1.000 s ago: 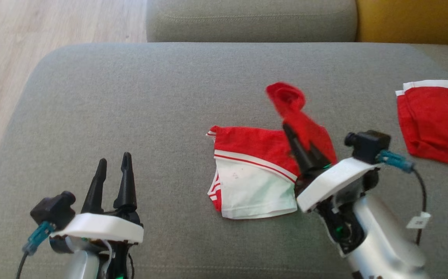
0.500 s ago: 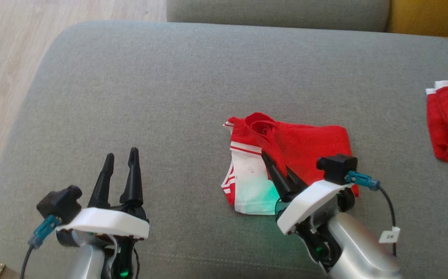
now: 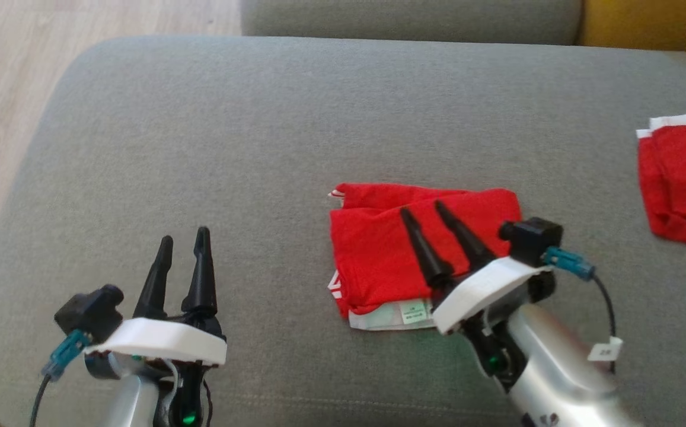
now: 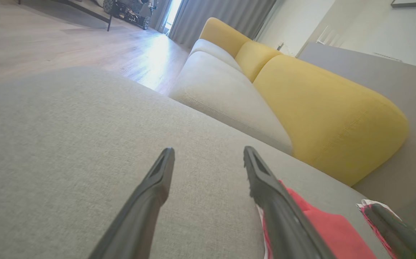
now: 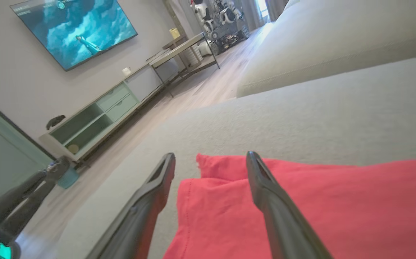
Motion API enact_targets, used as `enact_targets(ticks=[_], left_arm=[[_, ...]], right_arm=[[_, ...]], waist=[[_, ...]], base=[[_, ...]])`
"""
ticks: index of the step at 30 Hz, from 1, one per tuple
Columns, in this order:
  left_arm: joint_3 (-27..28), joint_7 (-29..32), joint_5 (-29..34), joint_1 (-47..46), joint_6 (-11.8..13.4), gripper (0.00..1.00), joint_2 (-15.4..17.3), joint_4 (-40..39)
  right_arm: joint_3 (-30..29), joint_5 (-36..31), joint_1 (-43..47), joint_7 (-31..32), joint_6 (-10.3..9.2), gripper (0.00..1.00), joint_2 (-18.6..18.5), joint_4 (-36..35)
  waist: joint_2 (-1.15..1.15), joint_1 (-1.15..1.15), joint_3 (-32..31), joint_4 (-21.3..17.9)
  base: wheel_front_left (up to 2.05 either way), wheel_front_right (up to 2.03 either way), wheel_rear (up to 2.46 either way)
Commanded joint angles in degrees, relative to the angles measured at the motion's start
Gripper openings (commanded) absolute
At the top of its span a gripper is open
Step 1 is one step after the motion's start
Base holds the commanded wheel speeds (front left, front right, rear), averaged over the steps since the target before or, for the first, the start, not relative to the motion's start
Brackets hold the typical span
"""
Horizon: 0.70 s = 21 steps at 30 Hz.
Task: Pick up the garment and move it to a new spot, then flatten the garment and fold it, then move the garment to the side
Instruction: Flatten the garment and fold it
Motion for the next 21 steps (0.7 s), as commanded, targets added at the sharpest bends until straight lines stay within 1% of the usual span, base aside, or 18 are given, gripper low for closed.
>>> enact_targets(ticks=[1, 3, 4, 6, 7, 11, 15, 17, 18, 21], left_arm=[[2.0, -0.7, 0.1, -2.3, -0.1, 1.00, 0.2, -2.1], [1.9, -0.7, 0.0, -2.4, -0.1, 1.00, 0.2, -2.4], [1.8, -0.7, 0.0, -2.4, -0.2, 1.00, 0.2, -2.6], [1.6, -0.7, 0.0, -2.5, -0.2, 1.00, 0.2, -3.1], [1.4, -0.7, 0.0, -2.5, -0.2, 1.00, 0.2, -3.3], [1.0, -0.7, 0.3, -2.1, -0.2, 1.00, 0.2, -3.5], [0.6, -0.7, 0.3, -1.3, -0.3, 1.00, 0.2, -3.1], [0.2, -0.7, 0.3, -0.9, -0.3, 1.00, 0.2, -2.8], [0.2, -0.7, 0.3, -0.9, -0.3, 1.00, 0.2, -2.8], [-0.2, -0.7, 0.6, 0.0, -0.5, 1.00, 0.2, -2.4]], right_arm=[[-0.8, -2.0, -2.4, -1.5, -0.04, 1.00, -0.9, -1.5], [-2.4, -4.0, -2.4, -2.4, -0.04, 1.00, -2.4, -2.0], [-3.1, -6.1, -2.7, -3.0, -0.04, 1.00, -3.7, -2.5], [-4.6, -14.0, -3.2, -4.6, -0.04, 1.00, -7.1, -3.6], [-6.1, -16.5, -2.7, -5.1, -0.04, 1.00, -7.8, -4.4], [-12.9, -21.6, 0.6, -5.9, -0.04, 1.00, -8.5, -8.9], [-18.9, -24.5, 4.8, -6.1, -0.04, 1.00, -8.3, -13.1], [-21.4, -26.2, 7.0, -6.2, -0.04, 1.00, -8.0, -14.7], [-21.4, -26.2, 7.0, -6.2, -0.04, 1.00, -8.0, -14.7], [-24.6, -28.2, 10.0, -6.2, -0.04, 1.00, -6.6, -16.5]], waist=[[0.00, 0.00, -0.6, -1.3], [0.00, 0.00, -0.8, -2.1], [0.00, 0.00, -0.9, -2.5], [0.00, 0.00, -1.1, -3.1], [0.00, 0.00, -1.3, -3.4], [0.00, 0.00, -1.9, -4.6], [0.00, 0.00, -2.5, -5.3], [0.00, 0.00, -2.7, -5.6], [0.00, 0.00, -2.7, -5.6], [0.00, 0.00, -3.1, -6.0]], base=[[0.00, 0.00, 0.00], [0.00, 0.00, 0.00], [0.00, 0.00, 0.00], [0.00, 0.00, 0.00], [0.00, 0.00, 0.00], [0.00, 0.00, 0.00], [0.00, 0.00, 0.00], [0.00, 0.00, 0.00], [0.00, 0.00, 0.00], [0.00, 0.00, 0.00]])
